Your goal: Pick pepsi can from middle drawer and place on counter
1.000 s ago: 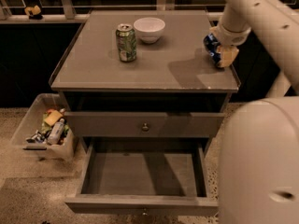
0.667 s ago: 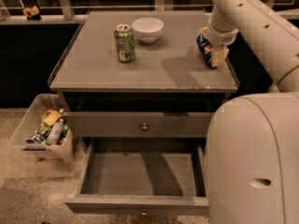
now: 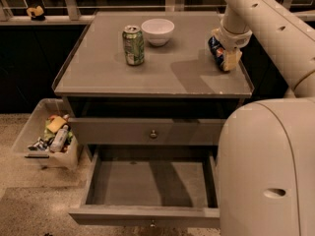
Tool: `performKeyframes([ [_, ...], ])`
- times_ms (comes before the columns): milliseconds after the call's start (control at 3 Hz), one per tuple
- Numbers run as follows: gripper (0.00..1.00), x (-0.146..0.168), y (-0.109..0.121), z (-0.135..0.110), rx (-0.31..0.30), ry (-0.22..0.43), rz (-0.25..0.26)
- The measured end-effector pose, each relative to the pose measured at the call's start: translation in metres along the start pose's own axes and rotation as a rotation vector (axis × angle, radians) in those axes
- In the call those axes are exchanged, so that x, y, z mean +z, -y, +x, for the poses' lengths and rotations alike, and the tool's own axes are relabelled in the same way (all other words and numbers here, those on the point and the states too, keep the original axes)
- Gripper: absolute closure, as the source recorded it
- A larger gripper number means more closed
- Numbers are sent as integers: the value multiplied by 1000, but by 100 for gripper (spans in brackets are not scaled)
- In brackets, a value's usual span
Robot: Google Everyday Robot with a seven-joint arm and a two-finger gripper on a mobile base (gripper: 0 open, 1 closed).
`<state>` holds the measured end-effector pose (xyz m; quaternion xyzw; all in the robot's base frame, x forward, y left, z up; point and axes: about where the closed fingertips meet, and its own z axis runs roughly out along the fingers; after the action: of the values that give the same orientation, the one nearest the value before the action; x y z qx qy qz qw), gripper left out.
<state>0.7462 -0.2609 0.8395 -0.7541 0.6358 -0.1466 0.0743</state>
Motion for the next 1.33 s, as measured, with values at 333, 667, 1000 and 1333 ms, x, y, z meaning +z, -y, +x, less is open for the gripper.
performKeyframes([
  [333, 59, 0, 0, 0, 0, 0, 0],
  [667, 36, 0, 0, 0, 0, 0, 0],
  [1000, 13, 0, 0, 0, 0, 0, 0],
  [1333, 0, 0, 0, 0, 0, 0, 0],
])
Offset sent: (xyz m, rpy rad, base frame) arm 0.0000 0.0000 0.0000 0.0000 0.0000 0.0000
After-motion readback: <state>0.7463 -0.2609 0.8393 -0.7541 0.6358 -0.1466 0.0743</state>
